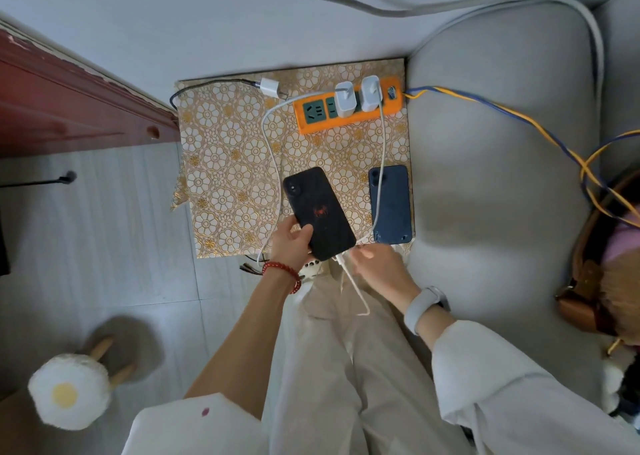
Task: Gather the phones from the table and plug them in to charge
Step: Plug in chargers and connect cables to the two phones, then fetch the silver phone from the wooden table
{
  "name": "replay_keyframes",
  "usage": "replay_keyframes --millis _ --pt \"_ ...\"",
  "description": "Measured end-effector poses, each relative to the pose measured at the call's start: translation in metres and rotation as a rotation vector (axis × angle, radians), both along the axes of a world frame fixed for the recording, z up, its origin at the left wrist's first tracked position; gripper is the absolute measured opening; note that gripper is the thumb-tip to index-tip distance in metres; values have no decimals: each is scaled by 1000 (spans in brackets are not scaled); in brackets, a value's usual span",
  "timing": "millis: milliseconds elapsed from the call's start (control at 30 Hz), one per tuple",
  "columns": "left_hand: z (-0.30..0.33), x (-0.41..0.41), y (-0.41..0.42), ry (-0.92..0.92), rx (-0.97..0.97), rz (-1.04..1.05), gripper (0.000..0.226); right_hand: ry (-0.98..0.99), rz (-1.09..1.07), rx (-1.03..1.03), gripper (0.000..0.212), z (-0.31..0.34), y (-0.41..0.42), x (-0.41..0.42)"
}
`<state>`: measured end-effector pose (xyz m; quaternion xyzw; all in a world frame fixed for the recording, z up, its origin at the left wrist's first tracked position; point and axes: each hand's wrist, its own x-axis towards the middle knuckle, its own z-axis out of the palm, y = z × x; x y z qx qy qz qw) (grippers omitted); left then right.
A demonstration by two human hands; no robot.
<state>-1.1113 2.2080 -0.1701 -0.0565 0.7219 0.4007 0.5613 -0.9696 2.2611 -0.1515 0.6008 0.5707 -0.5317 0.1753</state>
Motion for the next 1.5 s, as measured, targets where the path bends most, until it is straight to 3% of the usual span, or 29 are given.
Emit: replay_keyframes --millis 67,167,267,600,867,1067,1233,1400,1500 --pt "-8 1 0 60 -33 -69 18 -60 -53 100 19 -6 13 16" --pt "-18 -1 -2 138 -70 -135 22 133 -143 61 46 -8 27 22" --pt "-26 0 0 210 -78 -216 24 237 -78 83 26 -15 33 13" --pt "-47 35 30 185 -131 -351 32 -183 377 585 24 -3 61 51" --pt "-47 55 44 459 -351 -382 35 -156 380 532 22 -6 70 48" --pt "-37 63 54 363 -411 -546 43 -96 392 488 26 -4 71 52" --pt "-15 51 61 305 -278 -442 48 -42 327 383 25 6 73 48" --pt "43 24 29 519 -150 -463 47 25 260 483 46 45 58 23" --pt "91 -5 -16 682 -106 -418 43 156 389 513 41 86 36 -12"
